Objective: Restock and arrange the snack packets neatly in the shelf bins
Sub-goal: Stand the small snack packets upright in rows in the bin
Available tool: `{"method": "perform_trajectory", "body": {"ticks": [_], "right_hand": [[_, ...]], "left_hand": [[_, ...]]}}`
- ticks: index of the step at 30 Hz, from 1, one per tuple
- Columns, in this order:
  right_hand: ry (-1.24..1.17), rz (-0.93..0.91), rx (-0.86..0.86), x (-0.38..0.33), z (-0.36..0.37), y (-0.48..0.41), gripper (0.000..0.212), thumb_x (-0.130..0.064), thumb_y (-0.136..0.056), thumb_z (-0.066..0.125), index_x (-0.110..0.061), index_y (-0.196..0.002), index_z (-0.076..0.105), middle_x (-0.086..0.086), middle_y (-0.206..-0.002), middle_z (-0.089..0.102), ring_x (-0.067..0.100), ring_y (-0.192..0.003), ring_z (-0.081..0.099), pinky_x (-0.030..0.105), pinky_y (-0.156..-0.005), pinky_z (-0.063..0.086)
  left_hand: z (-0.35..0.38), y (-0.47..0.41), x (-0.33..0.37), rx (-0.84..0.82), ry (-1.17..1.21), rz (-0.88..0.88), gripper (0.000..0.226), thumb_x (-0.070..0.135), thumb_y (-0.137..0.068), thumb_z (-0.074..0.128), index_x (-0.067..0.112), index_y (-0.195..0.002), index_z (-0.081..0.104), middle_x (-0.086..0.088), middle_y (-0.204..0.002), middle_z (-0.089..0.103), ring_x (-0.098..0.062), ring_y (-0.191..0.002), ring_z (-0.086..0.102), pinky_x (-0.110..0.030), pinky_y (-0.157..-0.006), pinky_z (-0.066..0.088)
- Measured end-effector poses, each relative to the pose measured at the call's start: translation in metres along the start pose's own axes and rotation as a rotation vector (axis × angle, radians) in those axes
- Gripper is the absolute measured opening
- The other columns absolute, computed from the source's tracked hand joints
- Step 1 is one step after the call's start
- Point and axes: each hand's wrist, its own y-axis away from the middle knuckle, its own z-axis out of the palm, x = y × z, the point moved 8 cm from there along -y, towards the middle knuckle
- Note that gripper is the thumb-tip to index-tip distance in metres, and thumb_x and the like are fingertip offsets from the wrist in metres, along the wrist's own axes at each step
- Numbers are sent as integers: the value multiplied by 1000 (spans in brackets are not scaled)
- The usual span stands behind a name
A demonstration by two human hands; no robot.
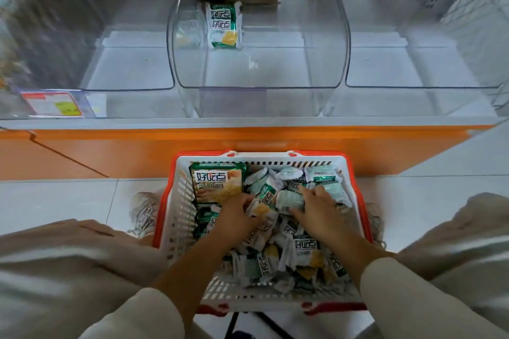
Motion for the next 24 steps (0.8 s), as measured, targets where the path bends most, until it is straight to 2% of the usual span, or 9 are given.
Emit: {"method": "perform_trajectory", "body": {"ticks": [4, 7, 9, 13, 15, 17, 19, 21, 24], "right_hand": [[-38, 7, 37, -2, -6, -1, 51, -48, -80, 71, -25, -121, 52, 0, -117, 36, 18, -111, 40, 33, -86, 45], [-142, -39, 92, -9, -16, 7, 38, -33, -76, 78, -22, -97, 48, -2, -101, 47, 18, -93, 51, 26, -62, 37], [-349, -46, 98, -17, -28, 15, 38, -23, -81, 76, -19, -101, 44, -3, -89, 55, 12, -72, 57, 22, -51, 39], [-656, -159, 119, -55, -74, 44, 55, -19, -82, 76, -27, -125, 43, -17, -106, 49, -10, -70, 49, -1, -56, 39], [-643, -227, 114, -76, -100, 60, 47, -25, -81, 77, -30, -118, 48, -16, -103, 56, -5, -75, 54, 2, -57, 42], [-623, -278, 108, -92, -124, 72, 41, -33, -79, 78, -31, -112, 54, -11, -98, 62, 3, -78, 61, 10, -57, 47], [-607, -344, 100, -106, -148, 81, 38, -35, -77, 79, -36, -106, 55, -11, -98, 63, 7, -82, 63, 19, -64, 50], [-550, -417, 97, -122, -168, 92, 36, -35, -76, 80, -42, -101, 54, -13, -99, 62, 6, -83, 63, 24, -69, 51], [-421, -522, 142, -144, -185, 100, 37, -32, -79, 78, -49, -99, 52, -21, -100, 59, -4, -85, 59, 15, -68, 48]], "left_hand": [[-11, 12, -16, 34, 274, -139, 64, 34, -91, 70, 19, -144, 38, -6, -135, 53, -14, -87, 62, -34, -71, 57], [-15, 23, -14, 58, 422, -214, 64, 30, -91, 69, 18, -145, 36, -9, -135, 52, -20, -86, 66, -36, -70, 61], [-22, 25, -7, 69, 511, -209, 57, 26, -93, 67, 17, -142, 39, -9, -124, 60, -24, -87, 70, -37, -67, 62], [-53, 37, 34, 40, 702, -132, 37, 20, -96, 63, 23, -130, 47, -10, -115, 68, -26, -90, 73, -42, -73, 62], [-75, 50, 67, 18, 738, -57, 26, 25, -95, 64, 29, -117, 51, -10, -117, 68, -26, -91, 74, -44, -75, 62], [-97, 66, 97, -1, 746, 23, 24, 33, -95, 63, 28, -116, 52, -6, -117, 67, -22, -89, 74, -48, -78, 61], [-117, 84, 124, -17, 720, 87, 19, 40, -95, 58, 29, -110, 52, 9, -108, 61, -7, -77, 74, -49, -80, 60], [-133, 98, 143, -46, 641, 138, 32, 51, -85, 63, 32, -108, 51, 17, -104, 56, 0, -71, 72, -47, -78, 61], [-138, 99, 149, -105, 572, 120, 73, 66, -60, 71, 27, -120, 54, -2, -114, 68, -22, -89, 75, -42, -72, 62]]}}
